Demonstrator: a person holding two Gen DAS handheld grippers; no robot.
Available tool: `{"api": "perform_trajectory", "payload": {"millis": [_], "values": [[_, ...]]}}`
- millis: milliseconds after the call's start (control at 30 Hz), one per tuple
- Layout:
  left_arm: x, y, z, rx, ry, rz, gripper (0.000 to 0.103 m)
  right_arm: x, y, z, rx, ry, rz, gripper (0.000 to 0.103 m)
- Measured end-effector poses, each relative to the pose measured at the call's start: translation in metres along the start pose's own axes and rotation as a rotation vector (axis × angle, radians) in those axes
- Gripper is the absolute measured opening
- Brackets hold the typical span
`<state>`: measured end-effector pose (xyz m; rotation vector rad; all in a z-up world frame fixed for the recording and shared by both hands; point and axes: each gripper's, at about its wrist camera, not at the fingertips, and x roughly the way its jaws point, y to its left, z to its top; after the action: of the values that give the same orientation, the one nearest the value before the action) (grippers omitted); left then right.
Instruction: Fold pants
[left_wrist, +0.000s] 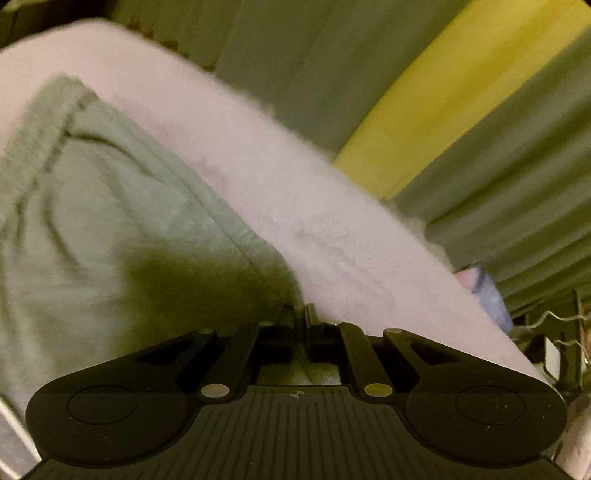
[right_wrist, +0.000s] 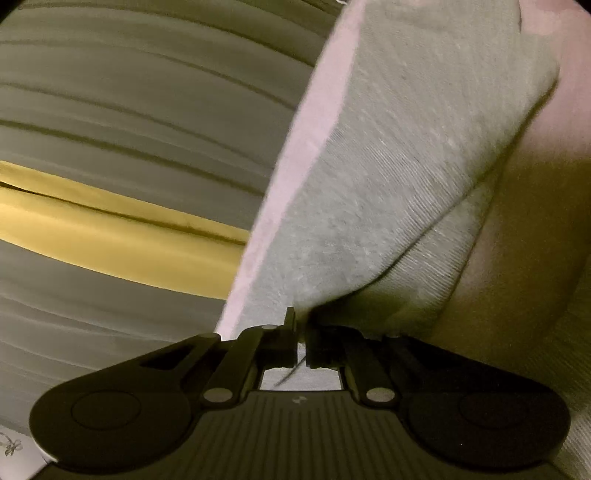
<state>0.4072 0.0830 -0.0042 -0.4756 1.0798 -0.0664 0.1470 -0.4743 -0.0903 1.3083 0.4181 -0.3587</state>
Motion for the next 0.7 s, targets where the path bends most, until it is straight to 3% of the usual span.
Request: {"api": "perform_trajectory", "payload": {"millis": [167, 333, 400, 467, 567, 633, 700], "values": [[-0.099, 0.014, -0.030, 0.084, -0.098, -0.109, 0.004, -0.061, 0.021, -0.004, -0.061, -0.076, 0.077, 0.003], [-0.179, 0.051, -0.104, 0.160, -0.129, -0.160, 0.004, -0.170, 0.026, -0.022, -0.152, -0.169, 0.140, 0.003], [-0.186, 0.069, -0.139, 0.171, -0.107, -0.129, 0.004, -0.212, 0.024, -0.036, -0.216, -0.202, 0.121, 0.003], [-0.169, 0.085, -0.173, 0.182, -0.028, -0.079, 0.004, -0.245, 0.013, -0.053, -0.276, -0.261, 0.047, 0.003], [-0.140, 0.102, -0.206, 0.171, 0.101, -0.013, 0.004, -0.254, -0.024, -0.060, -0.252, -0.238, -0.084, 0.007], [-0.136, 0.108, -0.211, 0.135, 0.087, 0.013, 0.006, -0.240, -0.048, -0.062, -0.201, -0.178, -0.160, 0.007], [-0.144, 0.113, -0.202, 0.086, 0.009, 0.002, 0.016, -0.227, -0.066, -0.067, -0.140, -0.135, -0.177, 0.010]]}}
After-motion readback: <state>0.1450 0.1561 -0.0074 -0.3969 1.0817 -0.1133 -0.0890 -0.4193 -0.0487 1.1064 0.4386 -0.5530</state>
